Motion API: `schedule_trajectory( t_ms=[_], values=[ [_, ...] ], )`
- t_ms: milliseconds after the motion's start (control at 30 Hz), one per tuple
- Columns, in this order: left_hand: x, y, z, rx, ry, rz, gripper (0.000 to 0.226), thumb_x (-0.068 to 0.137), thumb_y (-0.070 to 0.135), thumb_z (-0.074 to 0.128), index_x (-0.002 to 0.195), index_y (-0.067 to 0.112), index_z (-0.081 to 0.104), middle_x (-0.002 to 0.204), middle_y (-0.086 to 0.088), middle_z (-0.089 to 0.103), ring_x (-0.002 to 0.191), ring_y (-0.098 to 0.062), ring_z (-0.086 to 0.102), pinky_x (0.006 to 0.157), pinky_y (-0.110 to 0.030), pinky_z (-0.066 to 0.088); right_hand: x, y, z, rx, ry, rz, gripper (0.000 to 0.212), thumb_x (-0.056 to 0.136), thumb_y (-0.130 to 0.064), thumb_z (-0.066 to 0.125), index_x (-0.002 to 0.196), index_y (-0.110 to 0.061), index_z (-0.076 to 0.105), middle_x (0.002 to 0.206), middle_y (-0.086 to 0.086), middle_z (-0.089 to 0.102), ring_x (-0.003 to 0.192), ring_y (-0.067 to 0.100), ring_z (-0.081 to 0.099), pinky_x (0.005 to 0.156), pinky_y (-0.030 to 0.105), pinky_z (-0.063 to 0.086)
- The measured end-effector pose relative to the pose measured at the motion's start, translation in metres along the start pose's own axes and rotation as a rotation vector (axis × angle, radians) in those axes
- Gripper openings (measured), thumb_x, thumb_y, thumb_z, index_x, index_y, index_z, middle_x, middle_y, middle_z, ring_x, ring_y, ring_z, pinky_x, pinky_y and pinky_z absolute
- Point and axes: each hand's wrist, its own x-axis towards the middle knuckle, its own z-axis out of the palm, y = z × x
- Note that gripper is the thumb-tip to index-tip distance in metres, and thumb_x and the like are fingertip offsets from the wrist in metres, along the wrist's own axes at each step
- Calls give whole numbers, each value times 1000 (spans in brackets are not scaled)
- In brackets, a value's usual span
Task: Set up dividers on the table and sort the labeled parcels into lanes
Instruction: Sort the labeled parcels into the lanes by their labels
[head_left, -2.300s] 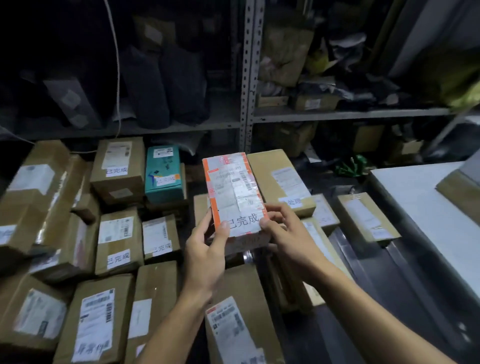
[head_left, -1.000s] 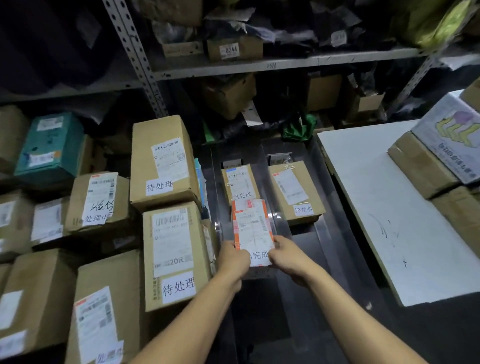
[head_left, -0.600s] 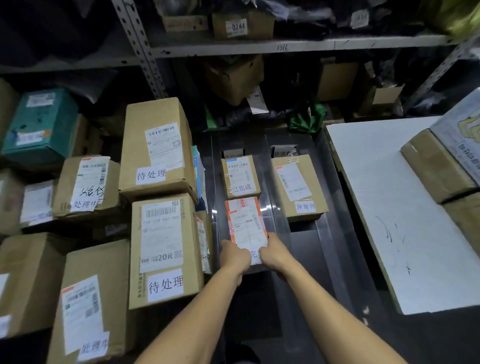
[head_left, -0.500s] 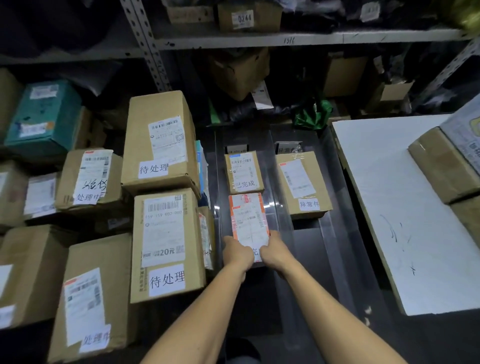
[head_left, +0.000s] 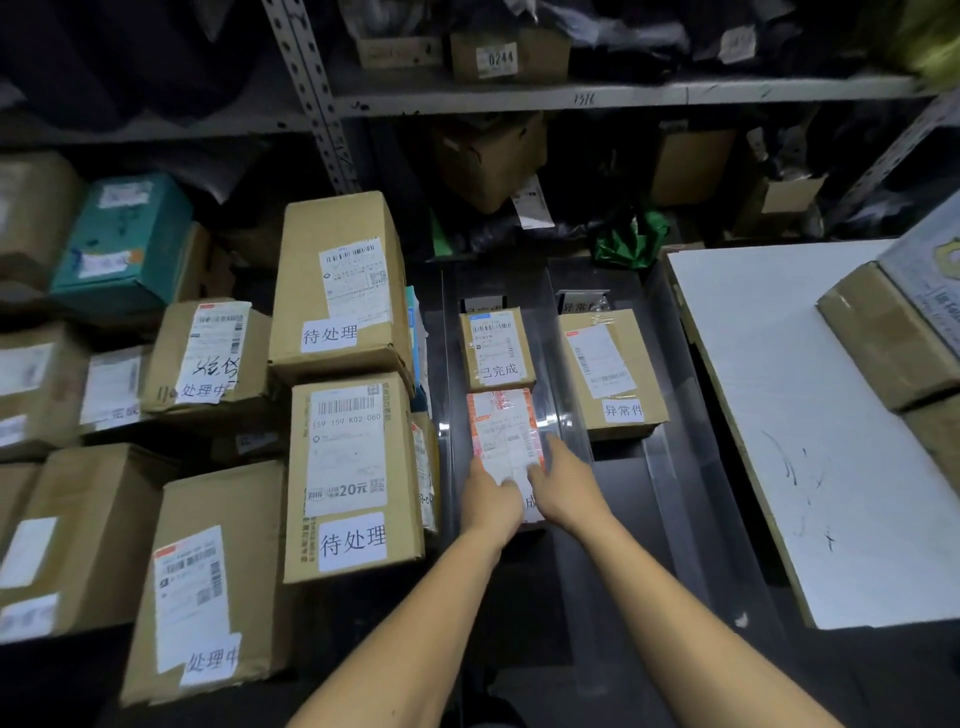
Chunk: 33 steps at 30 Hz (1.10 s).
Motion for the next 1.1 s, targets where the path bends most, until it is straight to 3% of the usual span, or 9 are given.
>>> schedule_trajectory(
  t_ms=[67,167,300,433,533,667,800,967,1100],
  values=[
    [-8,20,-3,-75,-20,15,43,99,14,46,141,19,40,133,0,58,104,-16,58,81,-24,46,-6,-18,-13,25,64,-58,38,100,-20,50,138,-16,49,135,2,60,119,18,58,79,18,37],
    [-23,61,-15,-143,46,122,38,100,18,47,137,18,43,134,2,53,114,-13,54,90,-24,40,-15,-53,-34,103,177,-180,40,98,-22,55,138,-16,51,130,-2,61,106,6,57,81,16,38],
    [-49,120,-57,-136,216,421,29,96,19,51,123,28,51,120,11,58,99,0,56,81,-17,43,-33,-114,-50,264,287,-379,22,95,-24,56,116,-31,58,104,-19,66,93,-12,59,83,15,48],
    [-77,149,-124,-168,313,664,23,95,25,56,114,36,53,103,19,59,92,11,57,69,-6,46,-60,-181,-42,390,297,-573,18,93,-24,56,107,-35,60,97,-17,69,94,-7,63,76,8,48],
    [-87,149,-183,-148,396,753,21,93,27,61,110,37,54,99,17,62,90,9,59,69,-7,48,-77,-225,-19,388,235,-686,20,94,-22,57,112,-31,61,99,-16,70,94,-7,64,76,6,47],
    [-85,125,-260,-163,520,732,20,88,23,67,104,30,58,93,12,65,83,5,62,69,-8,47,-86,-268,31,214,141,-773,24,94,-29,59,118,-30,60,99,-18,67,95,-8,62,76,8,46],
    [-70,90,-336,-168,604,649,18,86,27,70,97,34,58,93,13,66,82,6,61,69,-8,47,-86,-307,92,94,45,-802,30,95,-29,59,125,-25,58,105,-12,66,91,-6,61,76,7,44],
    [-34,56,-419,-177,611,554,15,86,33,69,97,36,59,92,16,65,83,10,60,68,-5,45,-69,-354,162,15,-28,-703,34,95,-35,59,129,-28,55,108,-13,65,94,-2,61,71,8,43],
    [20,42,-480,-199,524,441,13,90,30,65,102,31,61,98,15,66,87,9,59,66,-4,42,-31,-389,210,-1,-54,-526,40,94,-40,58,132,-28,54,105,-13,65,96,7,67,89,34,55]
  ],
)
